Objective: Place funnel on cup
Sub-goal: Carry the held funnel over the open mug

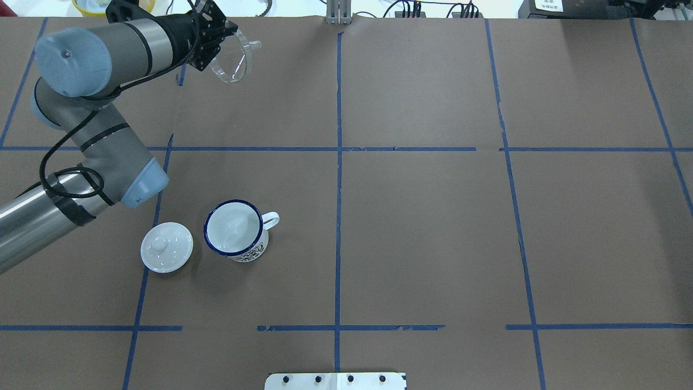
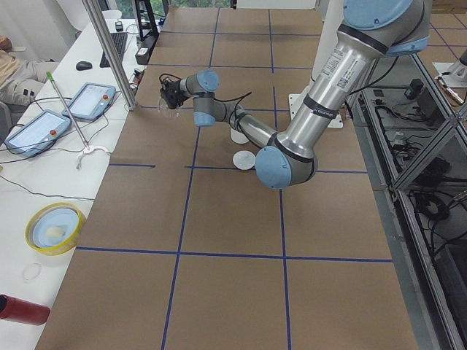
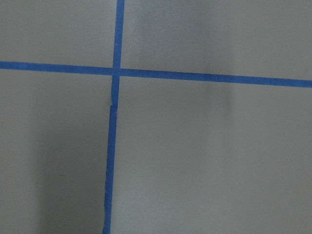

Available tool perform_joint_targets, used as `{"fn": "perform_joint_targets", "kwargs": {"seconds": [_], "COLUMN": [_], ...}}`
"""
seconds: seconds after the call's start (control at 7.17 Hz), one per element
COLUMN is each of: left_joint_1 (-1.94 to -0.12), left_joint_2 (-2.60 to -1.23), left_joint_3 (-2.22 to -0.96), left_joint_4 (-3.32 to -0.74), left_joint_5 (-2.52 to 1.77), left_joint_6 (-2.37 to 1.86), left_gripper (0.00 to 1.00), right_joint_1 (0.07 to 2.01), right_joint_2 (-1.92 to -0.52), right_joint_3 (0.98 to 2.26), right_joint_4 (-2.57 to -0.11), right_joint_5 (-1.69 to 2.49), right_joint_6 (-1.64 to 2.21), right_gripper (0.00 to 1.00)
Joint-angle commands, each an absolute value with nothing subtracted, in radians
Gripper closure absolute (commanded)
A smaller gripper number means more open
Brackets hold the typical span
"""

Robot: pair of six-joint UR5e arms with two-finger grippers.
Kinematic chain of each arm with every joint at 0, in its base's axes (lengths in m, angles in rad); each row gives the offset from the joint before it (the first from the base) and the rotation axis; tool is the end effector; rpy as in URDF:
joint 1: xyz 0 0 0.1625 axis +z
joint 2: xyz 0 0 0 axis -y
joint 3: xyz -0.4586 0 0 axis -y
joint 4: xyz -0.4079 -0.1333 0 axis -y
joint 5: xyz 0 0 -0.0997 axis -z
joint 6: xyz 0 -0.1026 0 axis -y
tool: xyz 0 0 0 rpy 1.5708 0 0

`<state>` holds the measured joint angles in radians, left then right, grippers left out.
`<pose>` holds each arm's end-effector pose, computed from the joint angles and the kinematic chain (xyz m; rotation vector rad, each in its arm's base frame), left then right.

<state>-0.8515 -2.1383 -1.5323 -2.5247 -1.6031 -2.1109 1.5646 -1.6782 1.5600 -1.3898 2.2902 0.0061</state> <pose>0.3697 -0.6194 0.2530 0.2179 1.5682 -1.0885 0.0628 -0.4606 0.7373 0.0556 -0.7195 -0.0227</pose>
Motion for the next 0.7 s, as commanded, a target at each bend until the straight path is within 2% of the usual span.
{"fn": "perform_joint_targets", "kwargs": {"seconds": [0.0,0.14,0.28,0.56], "left_joint_1": [-0.851,-0.847,-0.838,-0.795], "left_joint_2": [-2.135,-2.149,-2.196,-2.316], "left_joint_3": [-1.833,-1.927,-1.966,-1.971], "left_joint_4": [-2.176,-2.001,-1.788,-1.389], "left_joint_5": [-1.710,-1.753,-1.823,-1.911], "left_joint_6": [-2.111,-2.109,-2.050,-1.883], "left_gripper": [1.00,1.00,1.00,1.00], "right_joint_1": [1.565,1.565,1.565,1.565], "right_joint_2": [-1.678,-1.678,-1.678,-1.678], "right_joint_3": [1.560,1.560,1.560,1.562], "right_joint_4": [-1.390,-1.390,-1.390,-1.390], "right_joint_5": [2.290,2.290,2.290,2.290], "right_joint_6": [0.006,0.006,0.006,0.006], "right_gripper": [0.00,0.00,0.00,0.00]}}
